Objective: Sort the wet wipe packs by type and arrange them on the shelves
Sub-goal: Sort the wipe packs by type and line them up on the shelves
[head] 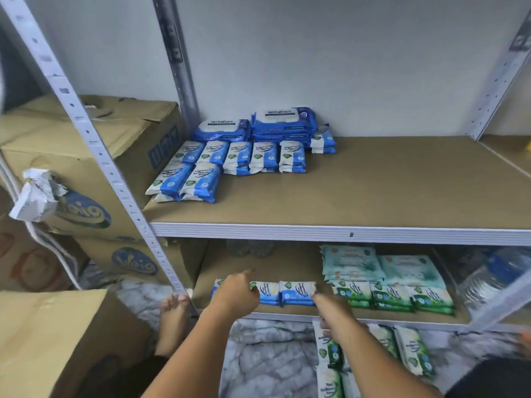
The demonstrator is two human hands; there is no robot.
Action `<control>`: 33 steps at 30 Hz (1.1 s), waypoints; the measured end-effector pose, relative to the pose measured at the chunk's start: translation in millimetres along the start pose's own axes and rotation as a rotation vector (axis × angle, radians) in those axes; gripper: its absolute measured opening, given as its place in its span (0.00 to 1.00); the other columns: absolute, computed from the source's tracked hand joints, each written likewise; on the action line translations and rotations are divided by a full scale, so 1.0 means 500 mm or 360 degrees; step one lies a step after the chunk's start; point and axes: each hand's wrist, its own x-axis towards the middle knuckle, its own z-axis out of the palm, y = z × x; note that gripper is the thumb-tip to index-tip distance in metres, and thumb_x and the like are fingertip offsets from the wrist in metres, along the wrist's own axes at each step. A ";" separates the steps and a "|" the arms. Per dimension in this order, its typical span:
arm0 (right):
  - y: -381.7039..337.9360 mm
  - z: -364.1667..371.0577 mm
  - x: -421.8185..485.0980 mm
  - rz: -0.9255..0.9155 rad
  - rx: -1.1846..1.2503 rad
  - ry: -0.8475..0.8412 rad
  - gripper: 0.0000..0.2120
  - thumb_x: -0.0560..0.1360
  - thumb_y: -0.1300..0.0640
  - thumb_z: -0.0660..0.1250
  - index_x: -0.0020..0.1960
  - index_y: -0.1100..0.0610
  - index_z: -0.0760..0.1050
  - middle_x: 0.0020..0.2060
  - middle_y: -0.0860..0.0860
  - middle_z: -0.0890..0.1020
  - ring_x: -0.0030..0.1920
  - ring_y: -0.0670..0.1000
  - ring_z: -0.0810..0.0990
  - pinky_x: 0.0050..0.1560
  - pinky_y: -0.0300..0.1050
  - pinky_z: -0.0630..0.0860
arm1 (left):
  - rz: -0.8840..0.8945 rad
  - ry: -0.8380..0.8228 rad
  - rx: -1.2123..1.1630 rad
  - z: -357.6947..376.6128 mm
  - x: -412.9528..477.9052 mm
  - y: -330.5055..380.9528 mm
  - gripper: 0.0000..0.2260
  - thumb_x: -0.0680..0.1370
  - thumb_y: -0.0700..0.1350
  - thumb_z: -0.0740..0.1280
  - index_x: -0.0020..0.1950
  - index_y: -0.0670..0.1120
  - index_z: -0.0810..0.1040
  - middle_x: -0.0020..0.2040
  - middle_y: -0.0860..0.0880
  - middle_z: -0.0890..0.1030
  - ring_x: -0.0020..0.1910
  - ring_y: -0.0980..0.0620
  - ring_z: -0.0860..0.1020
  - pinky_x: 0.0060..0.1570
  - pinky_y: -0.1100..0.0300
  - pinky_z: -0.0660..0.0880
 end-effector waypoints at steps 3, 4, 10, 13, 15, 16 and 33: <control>0.022 0.029 0.061 0.0249 0.0262 -0.0057 0.15 0.73 0.46 0.70 0.53 0.56 0.76 0.46 0.56 0.80 0.42 0.56 0.82 0.40 0.48 0.81 | -0.0022 -0.0038 0.0024 0.039 0.066 -0.020 0.24 0.78 0.44 0.62 0.75 0.51 0.69 0.67 0.47 0.79 0.63 0.44 0.76 0.60 0.56 0.72; 0.030 0.041 0.087 0.0317 0.0329 -0.0073 0.16 0.74 0.46 0.70 0.54 0.57 0.76 0.46 0.56 0.81 0.41 0.56 0.82 0.40 0.48 0.79 | -0.0031 -0.0050 0.0022 0.055 0.089 -0.027 0.23 0.78 0.43 0.62 0.75 0.51 0.70 0.67 0.47 0.79 0.64 0.44 0.76 0.61 0.56 0.72; 0.073 0.119 0.243 0.0562 0.0641 -0.0111 0.22 0.75 0.39 0.69 0.62 0.51 0.74 0.54 0.54 0.78 0.51 0.56 0.80 0.39 0.47 0.78 | -0.0069 -0.0211 0.0067 0.170 0.227 -0.100 0.24 0.76 0.40 0.60 0.74 0.49 0.72 0.69 0.44 0.77 0.65 0.42 0.76 0.64 0.50 0.74; 0.094 0.153 0.304 0.0587 0.0485 -0.0030 0.28 0.72 0.32 0.69 0.62 0.50 0.73 0.53 0.52 0.77 0.48 0.55 0.80 0.36 0.44 0.78 | -0.0016 -0.0219 0.0267 0.215 0.282 -0.124 0.24 0.77 0.43 0.61 0.75 0.52 0.70 0.69 0.45 0.75 0.67 0.44 0.74 0.66 0.49 0.72; 0.101 0.172 0.326 0.0555 0.0412 0.0059 0.27 0.72 0.31 0.68 0.58 0.52 0.74 0.52 0.53 0.77 0.46 0.55 0.79 0.38 0.45 0.78 | 0.0058 -0.0269 0.0491 0.235 0.314 -0.127 0.23 0.79 0.45 0.61 0.75 0.53 0.69 0.69 0.46 0.74 0.69 0.45 0.72 0.70 0.48 0.67; 0.101 0.181 0.332 0.0496 0.0363 0.0142 0.26 0.72 0.32 0.69 0.55 0.52 0.75 0.50 0.54 0.79 0.44 0.54 0.79 0.41 0.46 0.78 | 0.0096 -0.0313 0.0605 0.243 0.328 -0.126 0.23 0.80 0.46 0.61 0.75 0.52 0.69 0.70 0.46 0.74 0.70 0.46 0.70 0.72 0.48 0.64; 0.088 0.179 0.319 0.0191 0.0880 0.0424 0.16 0.69 0.57 0.79 0.49 0.54 0.72 0.48 0.56 0.84 0.44 0.56 0.83 0.44 0.45 0.74 | 0.0059 -0.0558 0.0461 0.279 0.360 -0.100 0.19 0.77 0.43 0.62 0.68 0.47 0.75 0.63 0.43 0.75 0.64 0.41 0.74 0.66 0.51 0.68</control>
